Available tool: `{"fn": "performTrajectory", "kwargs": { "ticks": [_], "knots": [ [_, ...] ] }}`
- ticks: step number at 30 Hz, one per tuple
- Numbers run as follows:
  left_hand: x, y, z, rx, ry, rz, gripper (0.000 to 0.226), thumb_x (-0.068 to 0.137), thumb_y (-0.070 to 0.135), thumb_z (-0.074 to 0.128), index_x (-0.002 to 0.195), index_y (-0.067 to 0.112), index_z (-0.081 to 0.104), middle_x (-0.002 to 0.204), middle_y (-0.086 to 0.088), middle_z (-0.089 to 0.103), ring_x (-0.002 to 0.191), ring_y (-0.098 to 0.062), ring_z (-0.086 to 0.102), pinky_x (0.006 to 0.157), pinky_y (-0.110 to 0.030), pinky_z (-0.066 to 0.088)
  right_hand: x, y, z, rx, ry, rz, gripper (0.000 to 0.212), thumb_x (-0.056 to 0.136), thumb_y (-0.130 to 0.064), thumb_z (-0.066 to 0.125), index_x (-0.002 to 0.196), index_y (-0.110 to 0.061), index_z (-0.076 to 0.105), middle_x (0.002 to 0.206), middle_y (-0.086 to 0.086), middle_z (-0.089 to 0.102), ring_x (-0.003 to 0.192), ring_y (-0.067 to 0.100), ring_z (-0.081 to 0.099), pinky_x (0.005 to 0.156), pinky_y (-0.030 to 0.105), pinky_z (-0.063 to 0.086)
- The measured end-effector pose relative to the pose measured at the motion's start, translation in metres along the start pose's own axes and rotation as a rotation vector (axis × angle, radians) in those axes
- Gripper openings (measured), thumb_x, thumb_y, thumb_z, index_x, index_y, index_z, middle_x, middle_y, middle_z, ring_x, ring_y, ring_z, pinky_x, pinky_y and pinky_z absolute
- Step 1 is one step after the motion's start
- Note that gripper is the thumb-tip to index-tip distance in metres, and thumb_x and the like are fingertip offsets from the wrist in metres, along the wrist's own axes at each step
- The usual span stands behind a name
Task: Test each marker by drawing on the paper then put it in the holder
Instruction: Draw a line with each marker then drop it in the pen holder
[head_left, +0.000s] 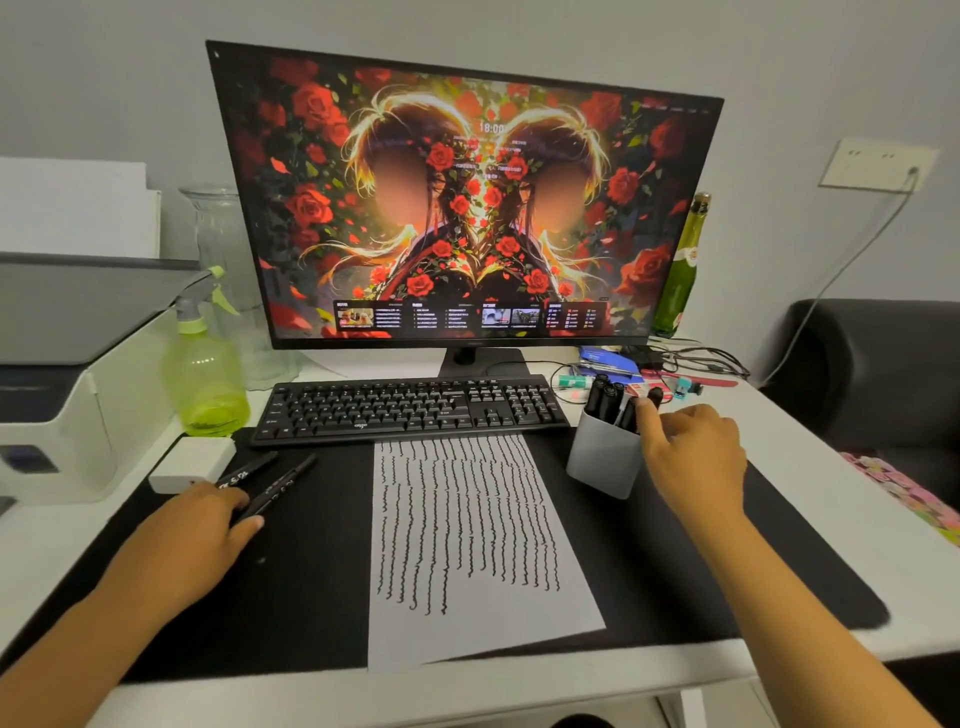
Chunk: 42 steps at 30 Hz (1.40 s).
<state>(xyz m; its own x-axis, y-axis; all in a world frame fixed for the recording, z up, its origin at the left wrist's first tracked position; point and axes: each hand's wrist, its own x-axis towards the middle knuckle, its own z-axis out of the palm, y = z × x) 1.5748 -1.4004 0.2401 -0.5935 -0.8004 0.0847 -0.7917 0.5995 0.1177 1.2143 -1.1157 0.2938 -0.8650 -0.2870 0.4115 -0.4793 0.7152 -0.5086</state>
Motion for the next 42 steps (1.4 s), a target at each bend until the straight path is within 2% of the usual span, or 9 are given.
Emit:
{"fn": "performTrajectory", "kwargs": {
  "ticks": [6,12,17,20,29,32,34,37,42],
  "knots": [
    [0.000,0.002,-0.001,-0.233,0.023,-0.002,0.023,0.089,0.036,0.060,0.109,0.025,0.066,0.083,0.009,0.060,0.072,-0.005,0.057,0.069,-0.029,0.052,-0.011,-0.001,-0.004,-0.089,0.074,-0.115,0.046,0.097,-0.048,0.055,0.102,-0.008,0.079,0.116,0.016,0.068,0.109,0.036,0.055,0.087,0.047,0.049],
    [-0.019,0.027,-0.010,-0.818,-0.070,-0.042,0.013,0.090,0.037,0.059,0.101,0.034,0.065,0.078,0.007,0.071,0.068,-0.010,0.068,0.060,-0.021,0.050,-0.055,-0.021,-0.002,0.357,0.206,-0.128,0.018,0.096,-0.018,0.058,0.100,-0.008,0.073,0.096,0.010,0.069,0.082,0.018,0.059,0.069,0.028,0.047],
    [-0.043,0.074,-0.016,-0.992,-0.212,0.158,0.013,0.089,0.036,0.061,0.101,0.037,0.064,0.091,0.015,0.073,0.075,-0.011,0.071,0.061,-0.019,0.053,-0.123,-0.069,0.013,0.719,-0.327,-0.150,0.007,0.096,-0.028,0.062,0.101,-0.031,0.066,0.071,-0.010,0.067,0.064,0.005,0.062,0.055,0.014,0.049],
    [-0.054,0.095,-0.018,-0.988,-0.244,0.323,0.016,0.086,0.041,0.064,0.102,0.039,0.065,0.095,0.013,0.072,0.081,-0.011,0.070,0.065,-0.019,0.055,-0.145,-0.092,0.023,0.836,-0.640,-0.128,0.020,0.089,-0.047,0.065,0.107,-0.037,0.064,0.075,0.003,0.066,0.061,0.003,0.060,0.061,0.016,0.052],
    [-0.068,0.101,-0.038,-0.788,-0.369,0.492,0.038,0.078,0.064,0.057,0.112,0.048,0.054,0.105,0.023,0.066,0.076,-0.004,0.070,0.073,-0.028,0.056,-0.153,-0.102,0.025,0.834,-0.768,-0.254,0.038,0.098,-0.035,0.059,0.082,-0.001,0.059,0.076,0.023,0.057,0.065,0.019,0.052,0.065,0.047,0.050],
    [-0.061,0.092,-0.050,-0.705,-0.129,0.531,0.061,0.079,0.064,0.053,0.133,0.060,0.025,0.125,0.032,0.048,0.085,0.000,0.065,0.072,-0.025,0.056,-0.146,-0.097,0.017,0.745,-0.948,-0.374,0.032,0.099,-0.037,0.059,0.076,-0.015,0.061,0.074,0.013,0.066,0.063,0.011,0.056,0.060,0.027,0.047],
    [-0.059,0.091,-0.057,-0.672,-0.127,0.632,0.055,0.086,0.051,0.056,0.134,0.059,0.029,0.119,0.033,0.046,0.090,-0.002,0.062,0.077,-0.018,0.052,-0.144,-0.095,0.011,0.709,-1.067,-0.435,0.033,0.099,-0.039,0.059,0.073,-0.019,0.063,0.071,0.007,0.068,0.057,0.006,0.054,0.058,0.017,0.043],
    [-0.058,0.091,-0.061,-0.452,-0.110,0.796,0.029,0.090,0.049,0.049,0.119,0.044,0.053,0.104,0.025,0.051,0.100,0.003,0.052,0.086,-0.012,0.043,-0.138,-0.091,0.001,0.708,-1.166,-0.517,0.028,0.100,-0.036,0.058,0.081,-0.020,0.070,0.068,0.000,0.064,0.057,0.005,0.050,0.060,0.017,0.042],
    [-0.060,0.093,-0.064,-0.357,-0.079,0.733,0.046,0.085,0.064,0.027,0.114,0.040,0.054,0.088,0.030,0.045,0.096,0.013,0.044,0.071,-0.006,0.038,-0.138,-0.075,0.000,1.220,-1.060,-0.250,0.030,0.087,-0.034,0.073,0.113,-0.019,0.072,0.086,0.013,0.076,0.058,0.017,0.058,0.060,0.028,0.049]
  ]
}}
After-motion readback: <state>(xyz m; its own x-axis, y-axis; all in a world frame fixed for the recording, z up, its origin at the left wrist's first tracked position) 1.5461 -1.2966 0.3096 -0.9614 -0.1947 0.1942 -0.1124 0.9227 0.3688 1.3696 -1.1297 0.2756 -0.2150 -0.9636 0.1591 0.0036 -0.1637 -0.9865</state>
